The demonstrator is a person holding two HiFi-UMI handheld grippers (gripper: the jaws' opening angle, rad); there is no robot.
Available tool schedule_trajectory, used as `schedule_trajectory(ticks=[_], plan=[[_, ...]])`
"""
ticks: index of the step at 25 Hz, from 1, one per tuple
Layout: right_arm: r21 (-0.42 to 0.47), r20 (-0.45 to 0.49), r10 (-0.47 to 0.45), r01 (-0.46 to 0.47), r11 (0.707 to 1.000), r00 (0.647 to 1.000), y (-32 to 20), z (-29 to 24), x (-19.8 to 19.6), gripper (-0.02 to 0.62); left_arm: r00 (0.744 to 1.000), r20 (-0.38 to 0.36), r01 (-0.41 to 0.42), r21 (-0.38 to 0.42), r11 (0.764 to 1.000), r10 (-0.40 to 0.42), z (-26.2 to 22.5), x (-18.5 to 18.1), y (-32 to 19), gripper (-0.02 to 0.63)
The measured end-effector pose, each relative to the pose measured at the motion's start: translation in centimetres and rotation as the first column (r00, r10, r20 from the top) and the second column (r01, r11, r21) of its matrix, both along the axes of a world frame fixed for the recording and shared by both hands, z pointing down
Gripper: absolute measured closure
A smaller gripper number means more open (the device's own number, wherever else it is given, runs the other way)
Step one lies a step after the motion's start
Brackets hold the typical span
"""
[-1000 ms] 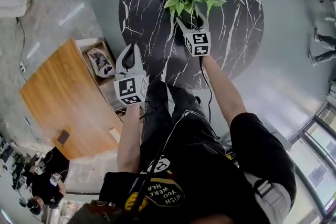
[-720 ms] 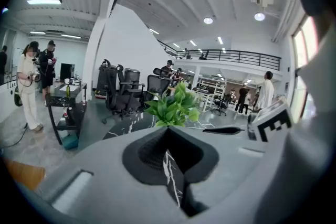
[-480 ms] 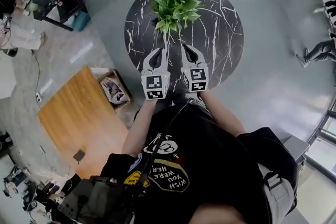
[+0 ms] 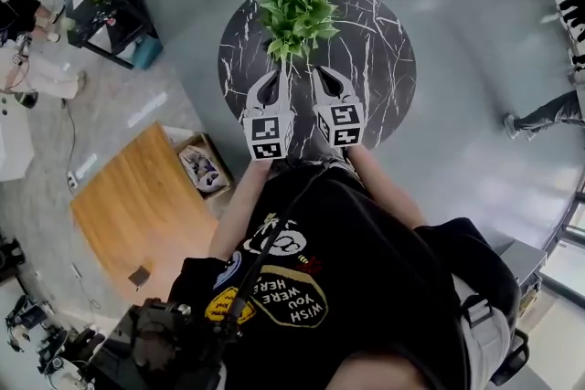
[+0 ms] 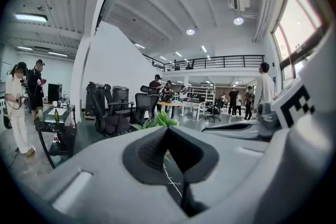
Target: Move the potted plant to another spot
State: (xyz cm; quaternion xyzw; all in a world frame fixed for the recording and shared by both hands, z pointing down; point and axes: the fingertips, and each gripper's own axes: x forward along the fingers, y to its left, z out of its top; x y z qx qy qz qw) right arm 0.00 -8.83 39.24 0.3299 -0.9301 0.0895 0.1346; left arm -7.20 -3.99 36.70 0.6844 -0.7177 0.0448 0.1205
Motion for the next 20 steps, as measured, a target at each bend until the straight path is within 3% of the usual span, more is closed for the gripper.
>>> schedule_trajectory(ticks=[20], plan=[[-0.023, 0.013, -0.038, 0.039, 0.999, 0.999, 1.7, -0.4, -0.4, 0.595, 1.0, 0.006, -0.012, -0.011, 1.0, 0.012, -0.5, 1.1, 1.3, 0.601]])
